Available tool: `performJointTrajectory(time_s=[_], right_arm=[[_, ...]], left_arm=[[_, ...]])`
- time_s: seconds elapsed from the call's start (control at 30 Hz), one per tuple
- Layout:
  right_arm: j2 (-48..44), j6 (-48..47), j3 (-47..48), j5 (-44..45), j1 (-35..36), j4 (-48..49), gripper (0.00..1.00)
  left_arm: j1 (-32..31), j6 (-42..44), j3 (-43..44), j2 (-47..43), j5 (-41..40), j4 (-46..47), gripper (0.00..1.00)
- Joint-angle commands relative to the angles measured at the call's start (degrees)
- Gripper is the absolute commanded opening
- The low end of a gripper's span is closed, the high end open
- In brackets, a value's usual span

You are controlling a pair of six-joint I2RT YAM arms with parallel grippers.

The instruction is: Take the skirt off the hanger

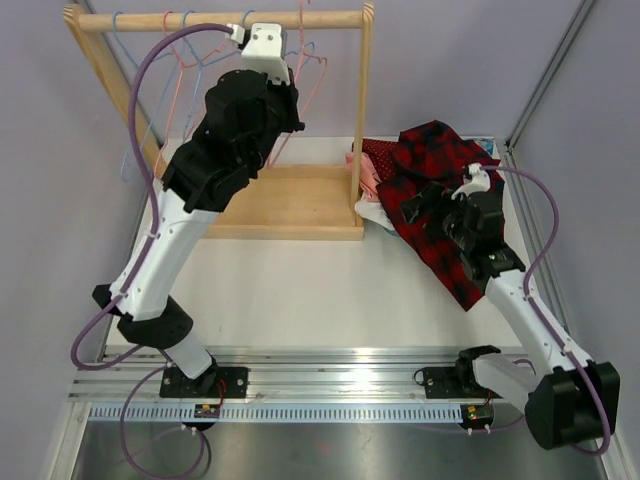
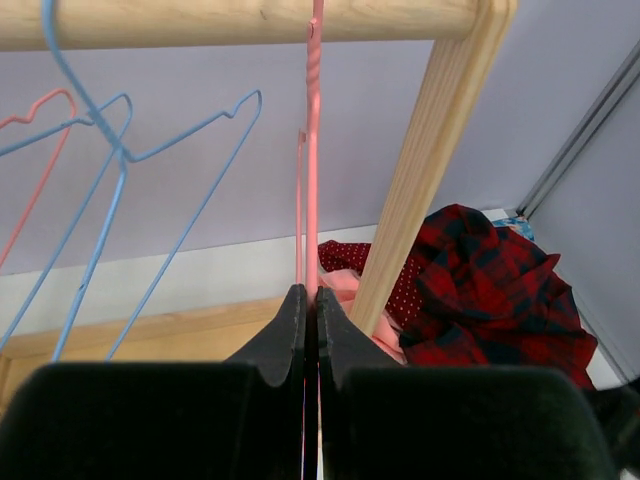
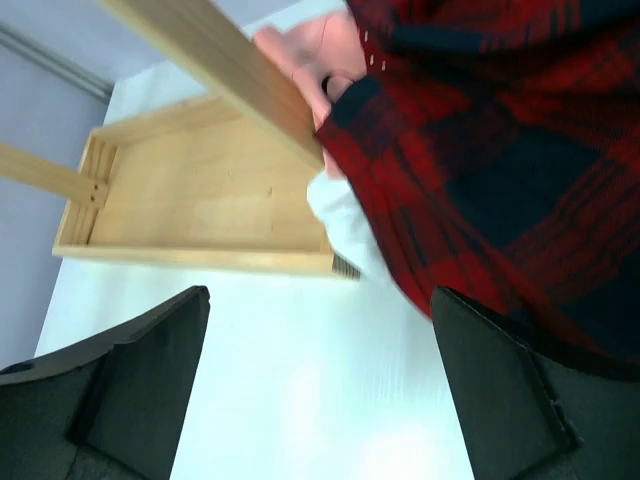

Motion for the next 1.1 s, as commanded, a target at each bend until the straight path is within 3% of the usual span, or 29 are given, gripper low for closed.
performJointTrajectory(time_s=[0.0,0.17,0.4,0.47,0.5,0.53,0.57,0.63,0.67,0.73,0.77,0.8,0.87,0.97,1.07], right_arm=[[-6.3,1.4,-3.2,-3.1,1.2,-2.6,1.0],[-13.8,0.4,-4.3,-3.4,1.5,-6.7,0.99],[-15.0,-0.8,-3.5,-2.8,1.4,-9.7,0.99],[-14.3,-0.8,-2.9,-3.6,1.4,-10.3,0.99],[-14.2,-1.1,-2.2,-4.1,1.5,-11.0,1.0],[-14.1,-1.4,-1.9,-4.8,1.4,-11.2,0.99],[-14.6,-1.6,-1.2,-5.5,1.4,-11.4,0.99],[-15.2,-2.3,0.2,-5.3,1.4,-14.1,1.0],[-16.2,-2.8,1.5,-4.8,1.4,-16.3,0.99],[-18.0,-2.5,2.2,-2.8,1.4,-18.0,0.99],[-20.4,-2.2,2.5,-0.7,1.4,-18.7,0.99],[-21.8,-1.5,2.8,0.0,1.4,-19.6,0.99],[-26.5,-1.3,2.0,0.4,1.4,-19.9,1.0],[-33.5,-1.2,0.2,1.7,1.4,-21.3,0.99],[-39.3,-1.2,-1.5,4.9,1.5,-23.4,1.0]], left_arm=[[4.2,0.4,3.7,3.8,6.2,6.2,0.0],[7.0,-2.5,4.6,7.8,9.8,6.6,0.0],[7.0,-6.3,-12.3,-0.8,12.4,11.5,0.0],[7.0,-6.5,-15.6,-3.2,12.3,11.5,0.14],[7.0,-6.3,-18.5,-5.4,12.3,11.2,0.3],[7.0,-6.0,-20.3,-6.5,12.0,10.7,0.55],[7.0,-5.5,-21.8,-7.7,11.7,10.4,0.64],[7.0,-5.6,-28.3,-12.6,10.2,9.0,0.71],[7.0,-5.9,-31.5,-15.2,9.8,9.0,0.88],[6.9,-6.1,-40.4,-21.0,9.9,11.8,0.92],[6.9,-5.9,-50.0,-28.4,10.2,13.2,0.94],[6.9,-5.9,-54.4,-31.9,10.4,14.5,0.99],[6.9,-5.9,-65.6,-42.6,9.3,16.3,0.99],[6.9,-5.9,-74.2,-56.0,5.3,16.6,0.99],[6.9,-5.3,-82.1,-63.9,2.2,15.3,0.99]])
